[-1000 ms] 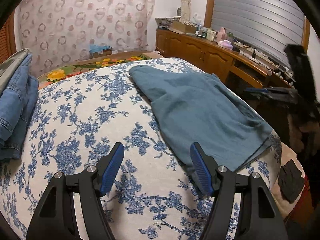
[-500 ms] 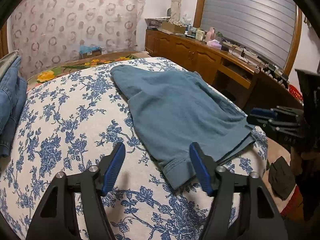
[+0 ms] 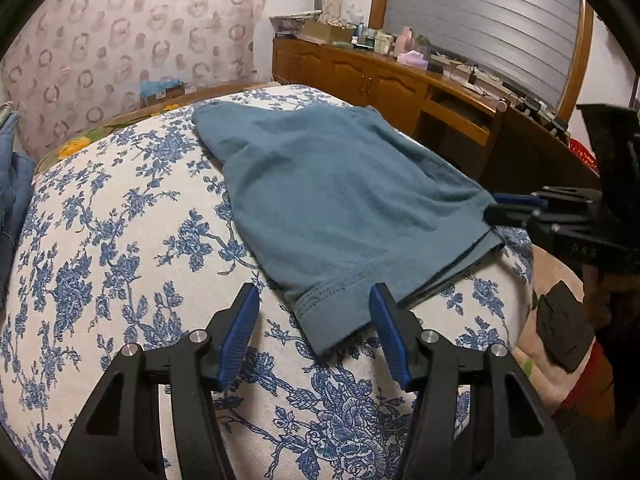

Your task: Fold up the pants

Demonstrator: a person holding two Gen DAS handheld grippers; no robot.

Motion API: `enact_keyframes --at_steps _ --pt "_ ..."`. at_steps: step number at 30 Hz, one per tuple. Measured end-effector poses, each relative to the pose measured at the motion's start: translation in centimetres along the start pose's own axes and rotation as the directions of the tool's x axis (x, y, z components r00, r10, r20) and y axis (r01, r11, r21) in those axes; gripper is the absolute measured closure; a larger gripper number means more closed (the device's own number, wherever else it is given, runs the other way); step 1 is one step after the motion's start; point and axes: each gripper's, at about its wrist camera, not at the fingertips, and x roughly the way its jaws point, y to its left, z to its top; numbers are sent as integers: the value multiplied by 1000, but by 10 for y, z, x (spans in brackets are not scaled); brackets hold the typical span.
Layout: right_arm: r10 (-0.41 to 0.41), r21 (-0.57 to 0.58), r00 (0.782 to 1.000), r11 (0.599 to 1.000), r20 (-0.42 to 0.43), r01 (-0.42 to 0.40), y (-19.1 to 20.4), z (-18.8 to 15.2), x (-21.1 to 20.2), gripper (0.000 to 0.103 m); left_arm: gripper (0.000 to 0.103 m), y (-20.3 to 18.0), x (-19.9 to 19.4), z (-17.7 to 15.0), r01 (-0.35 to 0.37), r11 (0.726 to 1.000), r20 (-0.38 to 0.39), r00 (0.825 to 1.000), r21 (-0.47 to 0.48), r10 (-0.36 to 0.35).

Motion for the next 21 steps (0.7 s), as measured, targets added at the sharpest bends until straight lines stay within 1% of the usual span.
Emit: enact_keyframes --at_steps 2,4,5,6,8,15,19,21 --pt "15 1 1000 1000 23 -15 1 0 -5 92 57 1 1 0 17 1000 -1 1000 -13 -17" --pt "30 -7 999 1000 45 -30 4 -1 -10 94 69 2 1 0 34 999 -7 999 -17 -35" --pt "30 -20 998 999 51 -29 7 -2 -12 95 77 2 1 0 40 999 -6 999 -19 -40" --pt "25 -30 998 999 53 -23 9 -3 -13 95 80 2 -1 1 40 999 -1 999 -17 -40" --pt "26 -39 998 999 53 -24 13 -4 -16 95 84 1 -4 2 36 999 10 999 -5 -36" --pt "17 -72 999 997 42 -14 23 -13 -23 95 85 1 -17 5 34 999 44 998 7 -35" --pt "-19 -65 1000 998 5 19 20 -21 -14 95 85 -1 -12 3 33 999 22 999 7 -34" --pt "-15 -40 1000 999 -12 15 17 -24 -7 95 85 -1 -11 2 30 1000 17 999 2 -30"
